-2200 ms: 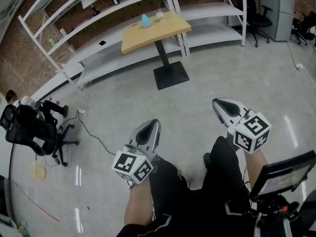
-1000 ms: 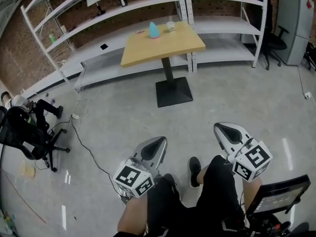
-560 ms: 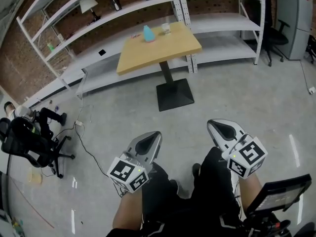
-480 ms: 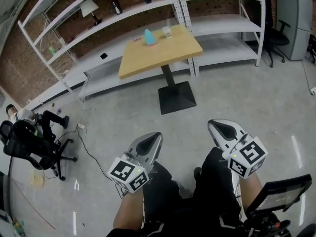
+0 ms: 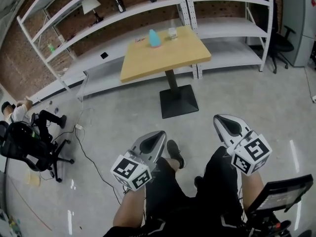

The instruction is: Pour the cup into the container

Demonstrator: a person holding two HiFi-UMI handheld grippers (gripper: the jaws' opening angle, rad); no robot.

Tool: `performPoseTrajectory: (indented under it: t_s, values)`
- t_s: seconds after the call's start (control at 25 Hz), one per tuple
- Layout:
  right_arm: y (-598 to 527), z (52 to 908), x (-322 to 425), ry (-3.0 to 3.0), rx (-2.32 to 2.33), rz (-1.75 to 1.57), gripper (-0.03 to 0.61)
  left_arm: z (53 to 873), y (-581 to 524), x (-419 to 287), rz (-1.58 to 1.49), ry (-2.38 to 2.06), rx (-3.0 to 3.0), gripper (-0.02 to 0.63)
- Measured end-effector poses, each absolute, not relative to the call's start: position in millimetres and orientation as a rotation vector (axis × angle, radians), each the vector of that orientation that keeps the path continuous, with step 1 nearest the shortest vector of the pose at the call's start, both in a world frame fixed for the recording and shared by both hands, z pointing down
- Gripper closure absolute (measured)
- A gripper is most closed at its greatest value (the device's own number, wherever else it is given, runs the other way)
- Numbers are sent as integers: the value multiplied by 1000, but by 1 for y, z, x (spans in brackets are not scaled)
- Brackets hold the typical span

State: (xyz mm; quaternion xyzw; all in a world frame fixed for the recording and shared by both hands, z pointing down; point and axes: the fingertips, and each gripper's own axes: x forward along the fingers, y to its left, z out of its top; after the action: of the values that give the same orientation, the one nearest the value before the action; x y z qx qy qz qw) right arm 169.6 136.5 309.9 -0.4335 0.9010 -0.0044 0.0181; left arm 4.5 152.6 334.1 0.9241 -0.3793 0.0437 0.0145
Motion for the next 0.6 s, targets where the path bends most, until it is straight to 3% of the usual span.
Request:
performPoseTrajectory:
  t_s: [0.6]
  values:
    - [15,304,142,2804,-1384,3,577,326,24,-21,69,-1165,2882,614]
